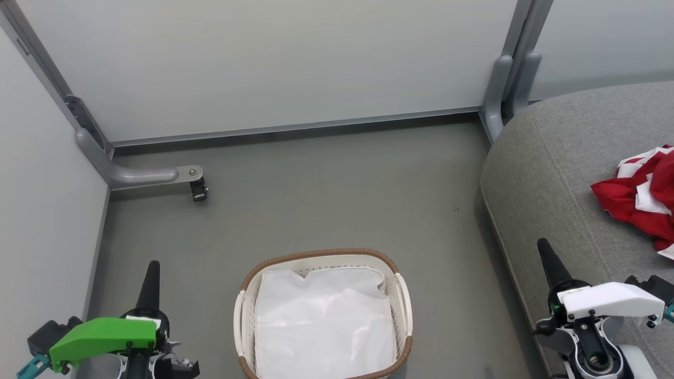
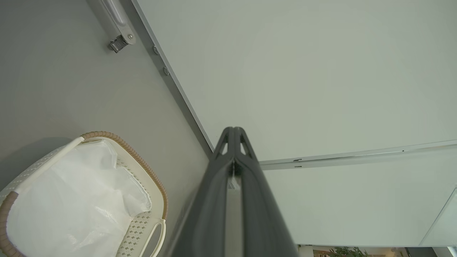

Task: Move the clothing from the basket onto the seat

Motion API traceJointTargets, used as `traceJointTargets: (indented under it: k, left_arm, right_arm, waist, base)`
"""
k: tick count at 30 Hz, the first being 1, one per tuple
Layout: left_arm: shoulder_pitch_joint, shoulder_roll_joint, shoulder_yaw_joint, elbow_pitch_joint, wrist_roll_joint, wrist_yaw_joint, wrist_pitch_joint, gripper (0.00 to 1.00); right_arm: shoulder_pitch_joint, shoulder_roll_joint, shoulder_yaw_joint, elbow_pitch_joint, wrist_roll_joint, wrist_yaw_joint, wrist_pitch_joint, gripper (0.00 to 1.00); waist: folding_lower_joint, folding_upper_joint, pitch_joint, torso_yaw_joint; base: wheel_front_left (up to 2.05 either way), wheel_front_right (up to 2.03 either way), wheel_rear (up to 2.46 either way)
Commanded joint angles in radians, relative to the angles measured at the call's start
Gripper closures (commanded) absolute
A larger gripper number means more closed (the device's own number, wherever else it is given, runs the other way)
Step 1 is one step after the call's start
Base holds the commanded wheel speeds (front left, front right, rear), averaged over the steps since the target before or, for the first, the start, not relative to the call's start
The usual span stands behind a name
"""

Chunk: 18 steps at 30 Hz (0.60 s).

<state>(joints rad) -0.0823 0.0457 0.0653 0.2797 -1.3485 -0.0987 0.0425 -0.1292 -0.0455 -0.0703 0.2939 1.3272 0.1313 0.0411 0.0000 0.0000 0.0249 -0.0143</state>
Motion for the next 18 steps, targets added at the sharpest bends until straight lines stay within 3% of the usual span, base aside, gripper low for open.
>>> traceJointTargets:
  k: [1, 18]
  left_arm:
    - [-0.02, 0.006, 0.008, -0.01, -0.023, -0.008, 0.005, 1.0]
    - [-0.027, 0.006, 0.03, -0.024, -0.152, -0.023, 0.042, 1.0]
  right_arm:
    - [0.01, -0.005, -0.006, -0.013, 0.025, -0.001, 0.006, 1.0]
    - [0.017, -0.006, -0.028, -0.034, 0.164, -0.001, 0.044, 1.0]
  waist:
    - [0.0, 0.0, -0.001, 0.001]
    - [0.0, 0.0, -0.011, 0.007]
  base:
    - [0.0, 0.0, 0.0]
    - [0.0, 0.0, 0.0]
